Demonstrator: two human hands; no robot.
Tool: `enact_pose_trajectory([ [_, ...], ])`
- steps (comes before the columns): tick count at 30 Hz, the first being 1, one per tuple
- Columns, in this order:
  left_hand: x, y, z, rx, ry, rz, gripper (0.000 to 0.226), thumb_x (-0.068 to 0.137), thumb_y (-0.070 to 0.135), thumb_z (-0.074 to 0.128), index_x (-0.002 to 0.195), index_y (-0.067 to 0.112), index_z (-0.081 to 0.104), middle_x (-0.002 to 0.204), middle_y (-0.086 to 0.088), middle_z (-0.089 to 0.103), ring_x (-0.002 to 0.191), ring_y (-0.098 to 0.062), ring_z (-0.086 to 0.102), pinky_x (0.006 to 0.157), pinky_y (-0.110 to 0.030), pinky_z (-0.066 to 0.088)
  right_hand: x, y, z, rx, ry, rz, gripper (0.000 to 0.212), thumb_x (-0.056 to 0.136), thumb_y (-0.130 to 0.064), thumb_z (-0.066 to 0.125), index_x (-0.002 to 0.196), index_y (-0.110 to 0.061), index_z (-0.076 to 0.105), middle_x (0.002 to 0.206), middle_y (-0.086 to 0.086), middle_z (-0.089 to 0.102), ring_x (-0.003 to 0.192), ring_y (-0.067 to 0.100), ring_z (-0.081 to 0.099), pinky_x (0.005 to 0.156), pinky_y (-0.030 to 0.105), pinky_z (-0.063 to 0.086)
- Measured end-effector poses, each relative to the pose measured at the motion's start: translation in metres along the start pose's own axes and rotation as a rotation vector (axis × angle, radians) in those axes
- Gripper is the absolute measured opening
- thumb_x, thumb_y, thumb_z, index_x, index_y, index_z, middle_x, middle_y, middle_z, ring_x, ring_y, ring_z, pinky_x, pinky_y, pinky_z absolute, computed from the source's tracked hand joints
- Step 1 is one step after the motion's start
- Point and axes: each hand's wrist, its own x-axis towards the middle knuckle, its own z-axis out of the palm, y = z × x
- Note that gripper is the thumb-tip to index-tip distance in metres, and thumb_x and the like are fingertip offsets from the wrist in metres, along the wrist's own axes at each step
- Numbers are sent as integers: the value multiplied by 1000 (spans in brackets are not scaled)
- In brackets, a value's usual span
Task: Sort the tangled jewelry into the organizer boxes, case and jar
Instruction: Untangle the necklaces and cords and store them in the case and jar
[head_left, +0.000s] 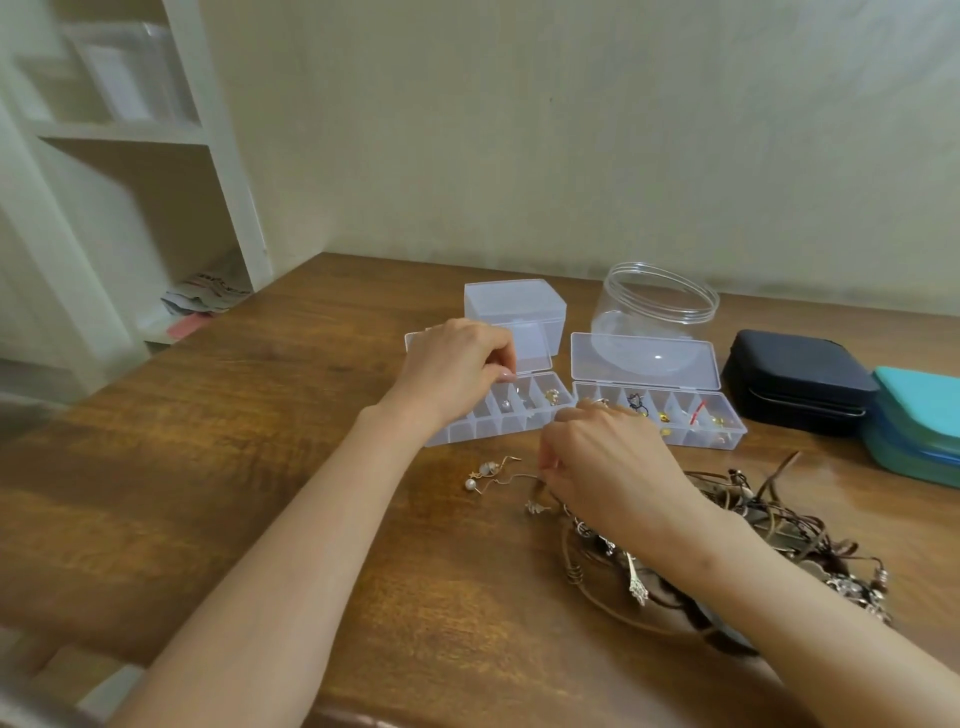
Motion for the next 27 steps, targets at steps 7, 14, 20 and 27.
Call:
enact_pose_trajectory([
  [7, 0, 2, 3, -27, -25, -7, 7, 89, 27, 63, 91, 21, 67, 97, 5, 66, 84, -5, 49, 72, -24, 39, -2, 17, -9, 195, 46, 114, 14, 87, -20, 59, 90, -24, 72, 91, -12, 66, 88, 10, 59, 73, 25, 48],
  [14, 0, 2, 6, -27, -39, -12, 10, 87, 28, 65, 95, 21, 65, 99, 6, 65, 78, -2, 49, 71, -21, 38, 1, 30, -7, 351, 136, 142, 6, 85, -20, 68, 83, -23, 72, 71, -19, 55, 68, 2, 52, 64, 21, 45],
  [20, -2, 20, -18, -822, -380, -33, 20, 86, 19, 65, 104, 14, 60, 89, 2, 71, 69, 2, 61, 57, -13, 43, 7, 32, -7, 558, 408, 147, 4, 81, -21, 73, 80, -18, 73, 74, -8, 66, 66, 6, 57, 61, 29, 48],
  [27, -3, 17, -10, -724, -311, -42, 13, 78, 6, 73, 88, 3, 66, 75, 4, 71, 70, -3, 67, 64, -17, 50, 11, 37, -5, 707, 540, 257, 4, 82, -17, 73, 83, -21, 72, 69, -16, 62, 60, 2, 53, 59, 22, 43],
])
